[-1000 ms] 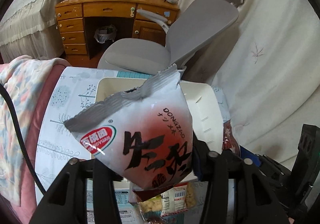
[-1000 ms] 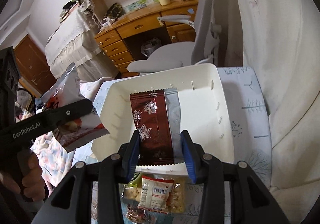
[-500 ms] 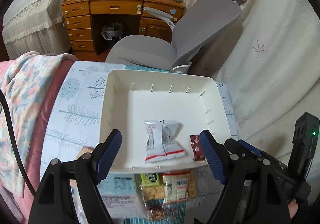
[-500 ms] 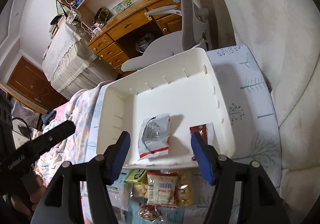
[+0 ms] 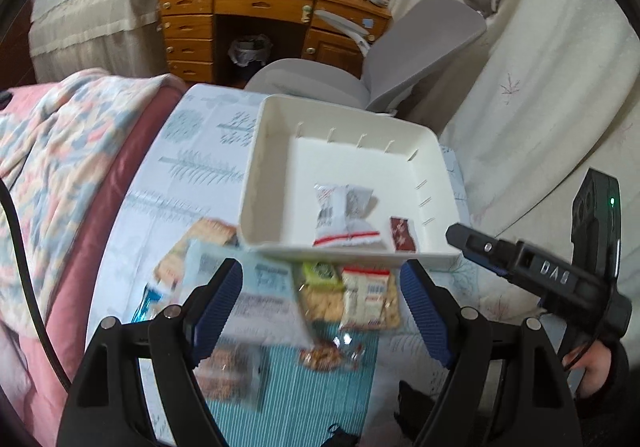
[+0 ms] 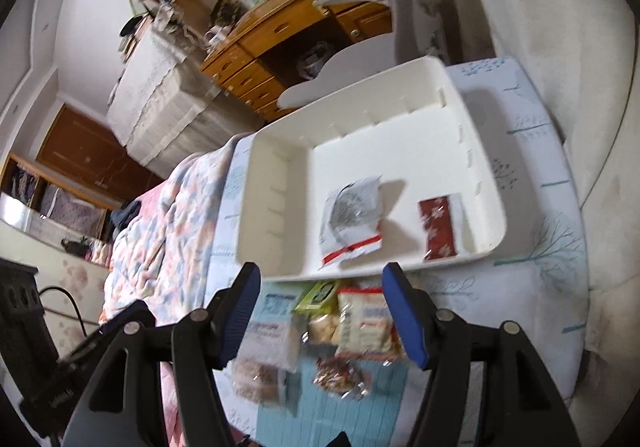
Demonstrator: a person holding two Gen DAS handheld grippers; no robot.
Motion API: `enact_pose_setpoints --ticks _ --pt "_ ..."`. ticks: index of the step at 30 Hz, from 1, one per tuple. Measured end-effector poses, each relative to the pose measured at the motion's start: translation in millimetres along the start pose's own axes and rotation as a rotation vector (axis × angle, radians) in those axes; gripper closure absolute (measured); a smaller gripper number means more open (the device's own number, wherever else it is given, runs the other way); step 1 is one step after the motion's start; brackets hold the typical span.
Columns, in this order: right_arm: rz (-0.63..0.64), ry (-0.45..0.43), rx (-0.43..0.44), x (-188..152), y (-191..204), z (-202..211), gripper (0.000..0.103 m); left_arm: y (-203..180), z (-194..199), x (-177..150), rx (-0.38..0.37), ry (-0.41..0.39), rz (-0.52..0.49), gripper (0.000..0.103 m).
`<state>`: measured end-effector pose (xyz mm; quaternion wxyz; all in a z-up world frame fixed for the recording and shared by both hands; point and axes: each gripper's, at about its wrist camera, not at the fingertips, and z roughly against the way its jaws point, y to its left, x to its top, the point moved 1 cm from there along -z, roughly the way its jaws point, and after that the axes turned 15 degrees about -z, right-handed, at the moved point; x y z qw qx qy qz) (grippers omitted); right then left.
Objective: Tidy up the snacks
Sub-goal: 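Move both open tools back over the remaining snack pile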
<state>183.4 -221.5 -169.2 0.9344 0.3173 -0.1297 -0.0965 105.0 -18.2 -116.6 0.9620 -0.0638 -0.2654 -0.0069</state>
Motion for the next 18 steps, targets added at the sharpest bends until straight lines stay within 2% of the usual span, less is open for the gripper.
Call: enact_pose_setpoints --ticks 2,5,11,18 --pt "0.01 0.028 0.01 -9 6 -2 0.039 6 7 -15 0.006 0.001 0.023 0.023" --pt "0.022 0.064 0.017 -23 13 -7 0.031 18 16 -38 0.02 0.009 0.057 0.023" --pt "0.034 0.141 0.01 -53 23 -22 0.031 49 28 -77 0.042 0.039 0.121 0.023" --pt "-0.051 0.193 -0.017 -87 28 -40 0.031 86 35 -98 0.041 0.054 0.121 0.023"
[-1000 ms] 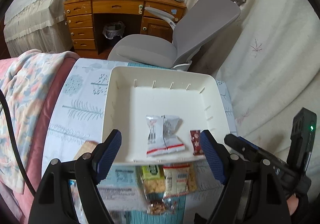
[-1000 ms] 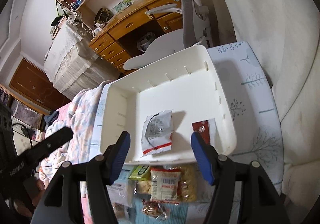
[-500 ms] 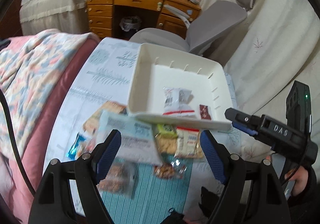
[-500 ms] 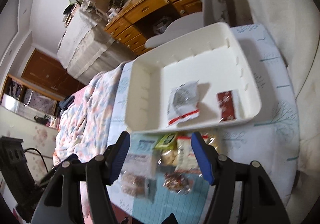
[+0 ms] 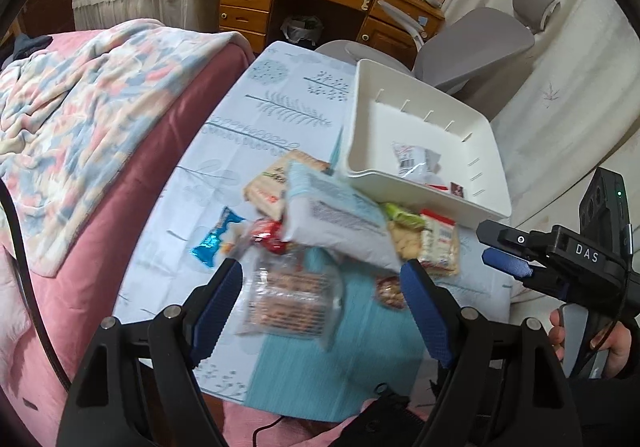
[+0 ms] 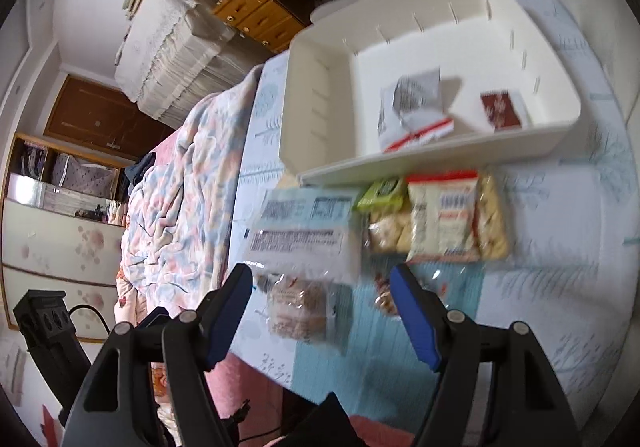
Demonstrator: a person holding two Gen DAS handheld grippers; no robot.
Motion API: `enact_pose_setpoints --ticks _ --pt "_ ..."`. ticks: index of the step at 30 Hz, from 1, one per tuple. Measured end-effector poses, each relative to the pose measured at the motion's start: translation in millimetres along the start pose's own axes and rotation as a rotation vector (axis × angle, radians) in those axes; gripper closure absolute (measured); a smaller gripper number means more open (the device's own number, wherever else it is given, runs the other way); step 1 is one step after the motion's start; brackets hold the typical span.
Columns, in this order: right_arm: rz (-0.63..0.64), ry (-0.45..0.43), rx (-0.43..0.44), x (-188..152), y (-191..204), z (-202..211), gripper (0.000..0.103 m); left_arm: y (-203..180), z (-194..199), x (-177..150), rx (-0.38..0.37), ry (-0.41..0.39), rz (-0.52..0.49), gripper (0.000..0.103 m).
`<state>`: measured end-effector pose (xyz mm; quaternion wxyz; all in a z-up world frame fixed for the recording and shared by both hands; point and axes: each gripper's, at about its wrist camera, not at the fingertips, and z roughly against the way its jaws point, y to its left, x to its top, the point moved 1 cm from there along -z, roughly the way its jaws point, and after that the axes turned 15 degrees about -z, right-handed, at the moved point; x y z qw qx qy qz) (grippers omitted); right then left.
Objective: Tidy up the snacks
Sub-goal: 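Move both open tools back over the remaining snack pile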
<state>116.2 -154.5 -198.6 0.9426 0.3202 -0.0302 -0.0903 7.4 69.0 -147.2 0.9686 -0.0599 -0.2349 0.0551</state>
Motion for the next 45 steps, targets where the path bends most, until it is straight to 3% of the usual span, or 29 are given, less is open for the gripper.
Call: enact_pose_setpoints --ticks 6,19,23,28,32,39,45 --pt "-0.071 -0.019 -0.042 -24 11 -18 0.029 35 2 -2 -0.027 0.014 -0.063 0.023" --pt "-0.31 -0.117 -0.031 -71 19 -45 0.029 86 -22 -1 -0.142 0.098 -0.247 0.023" --pt "-0.403 -0.127 0.006 -84 13 -51 0.029 95 -36 -3 -0.168 0.14 -0.297 0.023" --pt "-0.51 -0.13 0.088 -95 5 -61 0.029 104 -57 -2 -0.147 0.179 -0.363 0.023" --pt "-0.601 -0.12 0.161 -94 -2 -73 0.029 107 -81 -4 -0.106 0.211 -0.431 0.023" --pt "-0.689 -0.109 0.255 -72 -9 -94 0.029 110 -132 -6 -0.061 0.313 -0.456 0.023" --pt "-0.713 -0.069 0.252 -51 -12 -113 0.029 101 -166 -6 -0.068 0.403 -0.475 0.023"
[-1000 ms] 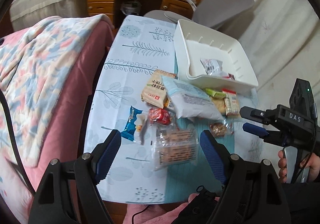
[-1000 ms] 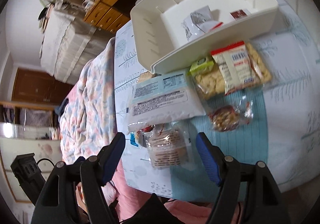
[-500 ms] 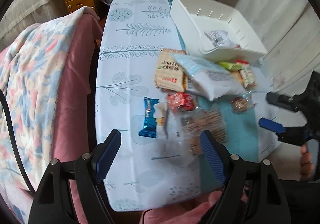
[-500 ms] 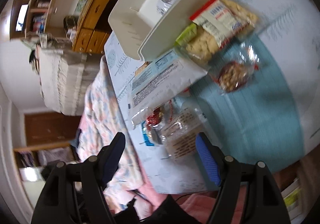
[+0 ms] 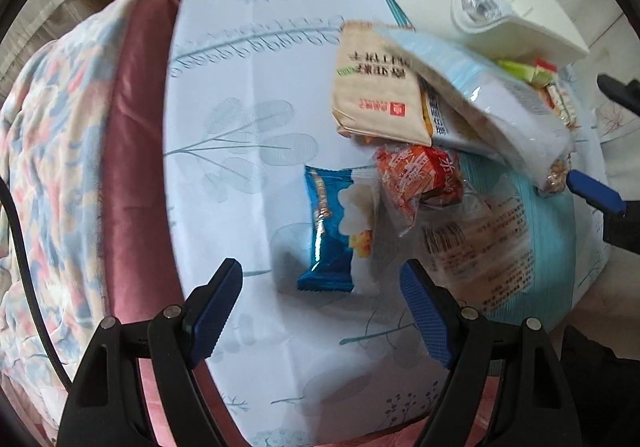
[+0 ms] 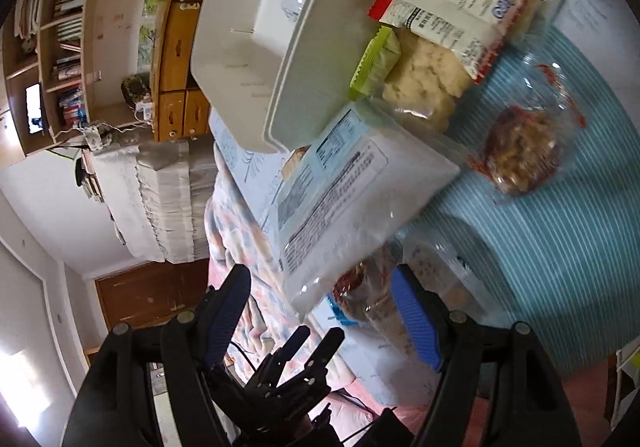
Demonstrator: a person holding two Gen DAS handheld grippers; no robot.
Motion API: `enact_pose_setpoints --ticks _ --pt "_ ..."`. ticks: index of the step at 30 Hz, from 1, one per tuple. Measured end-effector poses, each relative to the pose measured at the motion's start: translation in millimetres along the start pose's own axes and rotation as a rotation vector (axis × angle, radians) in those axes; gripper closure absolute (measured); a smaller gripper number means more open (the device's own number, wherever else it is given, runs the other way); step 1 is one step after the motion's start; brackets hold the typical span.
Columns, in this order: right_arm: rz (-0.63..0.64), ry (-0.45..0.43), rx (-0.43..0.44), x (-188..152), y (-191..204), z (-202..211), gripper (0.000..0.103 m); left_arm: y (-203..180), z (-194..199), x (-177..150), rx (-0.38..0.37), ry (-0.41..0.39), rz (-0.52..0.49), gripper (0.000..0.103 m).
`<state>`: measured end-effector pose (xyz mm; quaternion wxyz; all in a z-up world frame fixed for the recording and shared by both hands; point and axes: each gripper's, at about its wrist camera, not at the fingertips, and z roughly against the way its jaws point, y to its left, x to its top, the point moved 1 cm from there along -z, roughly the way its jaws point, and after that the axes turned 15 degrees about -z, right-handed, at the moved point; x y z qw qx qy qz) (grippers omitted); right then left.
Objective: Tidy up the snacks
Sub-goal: 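Move both open tools back over the remaining snack pile, then grasp the blue packet with the left tool while the right tool grasps the light blue printed bag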
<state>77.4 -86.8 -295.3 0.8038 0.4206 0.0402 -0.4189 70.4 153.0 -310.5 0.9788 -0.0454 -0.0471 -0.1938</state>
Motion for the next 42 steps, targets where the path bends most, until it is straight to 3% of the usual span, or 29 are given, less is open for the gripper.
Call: enact_pose_setpoints --ticks 7,18,22,25,28,30,33,42 --pt "0.044 0.055 -0.024 17 13 -17 0.029 2 -27 12 0.021 0.072 0.041 0.023" --pt "0.035 0.121 -0.048 40 11 -38 0.03 0 -46 27 0.055 0.1 0.057 0.023" --pt "0.023 0.143 -0.063 47 7 -43 0.042 -2 -44 31 0.062 0.091 0.065 0.025" --pt "0.009 0.162 -0.072 49 4 -45 0.06 -6 -39 32 0.068 0.071 0.062 0.038" --pt "-0.004 0.176 -0.051 50 1 -45 0.063 -12 -35 33 0.071 0.066 0.054 0.05" --pt "0.002 0.175 -0.049 50 2 -44 0.064 -15 -32 34 0.073 0.063 0.062 0.064" --pt "0.015 0.17 -0.046 49 2 -40 0.066 -17 -30 36 0.075 0.059 0.075 0.072" --pt "0.048 0.15 -0.018 35 4 -27 0.072 -10 -29 29 0.052 0.068 0.092 0.074"
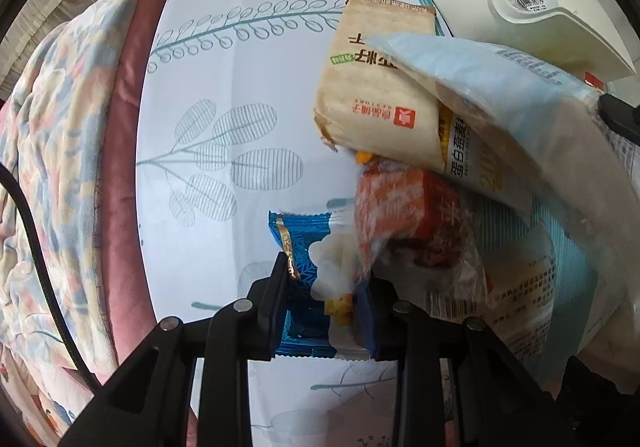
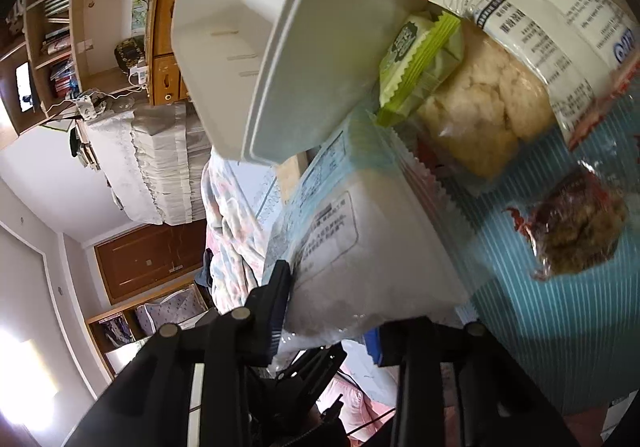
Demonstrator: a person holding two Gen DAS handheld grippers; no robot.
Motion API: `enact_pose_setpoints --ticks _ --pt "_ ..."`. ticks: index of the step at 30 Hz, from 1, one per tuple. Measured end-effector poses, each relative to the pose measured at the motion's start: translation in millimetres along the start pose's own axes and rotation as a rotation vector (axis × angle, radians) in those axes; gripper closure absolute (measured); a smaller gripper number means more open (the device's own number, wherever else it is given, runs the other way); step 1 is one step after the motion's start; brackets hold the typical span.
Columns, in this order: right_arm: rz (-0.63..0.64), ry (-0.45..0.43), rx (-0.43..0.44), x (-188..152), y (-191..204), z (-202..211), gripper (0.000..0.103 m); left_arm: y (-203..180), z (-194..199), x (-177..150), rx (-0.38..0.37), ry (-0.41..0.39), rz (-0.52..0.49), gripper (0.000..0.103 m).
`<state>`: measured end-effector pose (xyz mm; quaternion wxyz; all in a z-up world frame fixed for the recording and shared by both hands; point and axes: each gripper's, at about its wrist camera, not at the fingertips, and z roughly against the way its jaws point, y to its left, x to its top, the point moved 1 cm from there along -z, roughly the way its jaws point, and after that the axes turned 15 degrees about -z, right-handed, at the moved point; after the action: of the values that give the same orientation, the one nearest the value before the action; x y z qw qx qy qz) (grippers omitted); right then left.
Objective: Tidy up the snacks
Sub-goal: 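Grasp the blue packet with the left tool while the right tool grasps the light blue printed bag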
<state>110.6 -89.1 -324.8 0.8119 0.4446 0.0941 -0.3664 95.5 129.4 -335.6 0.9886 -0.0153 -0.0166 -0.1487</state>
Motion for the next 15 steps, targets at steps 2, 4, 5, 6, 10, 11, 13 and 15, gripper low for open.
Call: enact_pose_setpoints --ticks 2,4,5,6,10,11,13,15 --pt "0.007 -0.006 0.006 -6 1 2 0.073 1 3 -5 -0.018 -0.006 0.009 0.075" --pt "0.011 -0.011 0.014 -12 0 3 0.073 2 7 -10 -0.014 -0.011 0.005 0.075" --pt "0.014 -0.013 0.017 -16 0 4 0.074 2 10 -12 -0.007 -0.011 0.002 0.075" --pt "0.016 -0.014 0.021 -18 0 4 0.074 3 13 -14 -0.003 -0.011 -0.001 0.075" --pt "0.044 -0.026 0.034 -35 3 9 0.076 10 29 -25 -0.027 -0.011 0.005 0.075" --pt "0.056 -0.032 0.034 -38 4 11 0.076 11 33 -27 -0.034 -0.012 0.005 0.075" --pt "0.088 -0.047 0.03 -47 8 14 0.076 14 42 -32 -0.04 -0.013 0.004 0.075" --pt "0.115 -0.057 0.021 -55 12 17 0.077 16 54 -36 -0.04 -0.027 0.0 0.075"
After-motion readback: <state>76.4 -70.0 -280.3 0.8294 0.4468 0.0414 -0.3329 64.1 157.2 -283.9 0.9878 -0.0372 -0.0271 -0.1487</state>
